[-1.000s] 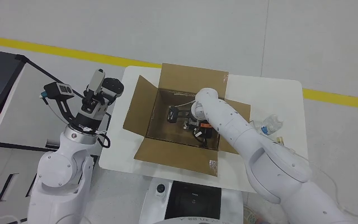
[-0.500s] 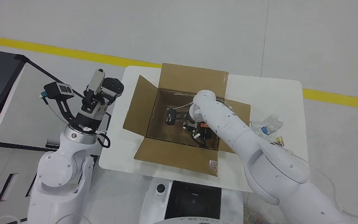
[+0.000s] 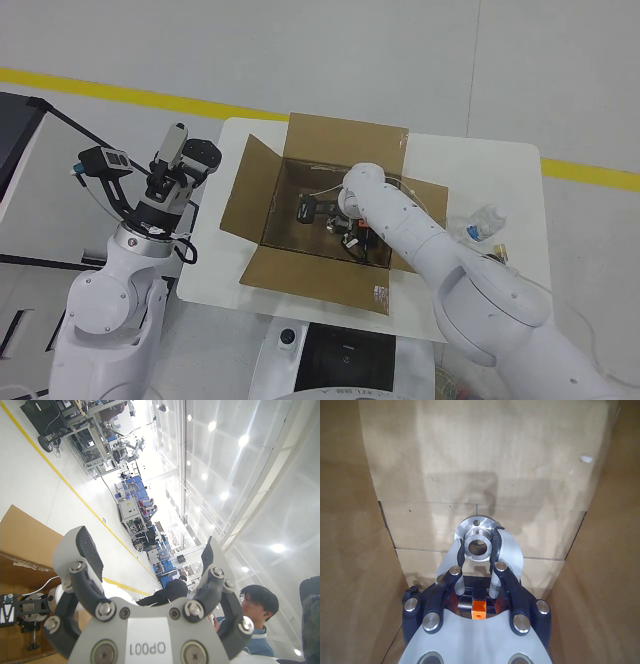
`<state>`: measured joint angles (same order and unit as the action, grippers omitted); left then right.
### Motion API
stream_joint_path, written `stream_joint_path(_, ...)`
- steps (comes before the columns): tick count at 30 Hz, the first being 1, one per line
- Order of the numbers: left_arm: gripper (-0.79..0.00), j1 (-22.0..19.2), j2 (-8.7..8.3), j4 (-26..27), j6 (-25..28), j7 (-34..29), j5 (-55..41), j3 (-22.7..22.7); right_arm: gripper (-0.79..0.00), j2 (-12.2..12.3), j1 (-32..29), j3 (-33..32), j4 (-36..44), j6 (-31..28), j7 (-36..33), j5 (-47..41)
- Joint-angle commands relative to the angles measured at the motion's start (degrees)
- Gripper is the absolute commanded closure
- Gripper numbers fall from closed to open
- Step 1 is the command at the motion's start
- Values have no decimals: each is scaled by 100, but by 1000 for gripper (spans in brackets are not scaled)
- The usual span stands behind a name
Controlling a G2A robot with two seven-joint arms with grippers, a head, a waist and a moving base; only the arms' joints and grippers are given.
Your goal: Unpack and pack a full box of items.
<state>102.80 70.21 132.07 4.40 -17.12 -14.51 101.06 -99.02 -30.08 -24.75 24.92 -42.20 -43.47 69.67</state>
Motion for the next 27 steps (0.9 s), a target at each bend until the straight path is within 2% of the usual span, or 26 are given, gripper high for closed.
stream_joint_path(1,-785,0,0,0,0,0,0,0,0,-12,3,2,-19,16,43,16)
stream_joint_path(12,-785,0,0,0,0,0,0,0,0,25,202,-126,132,-251,359,1)
stream_joint_path(20,-785,0,0,0,0,0,0,0,0,168,176,-290,724,-320,69,-57)
stream_joint_path(27,-785,0,0,0,0,0,0,0,0,448,21,-644,1533,-326,-401,-225)
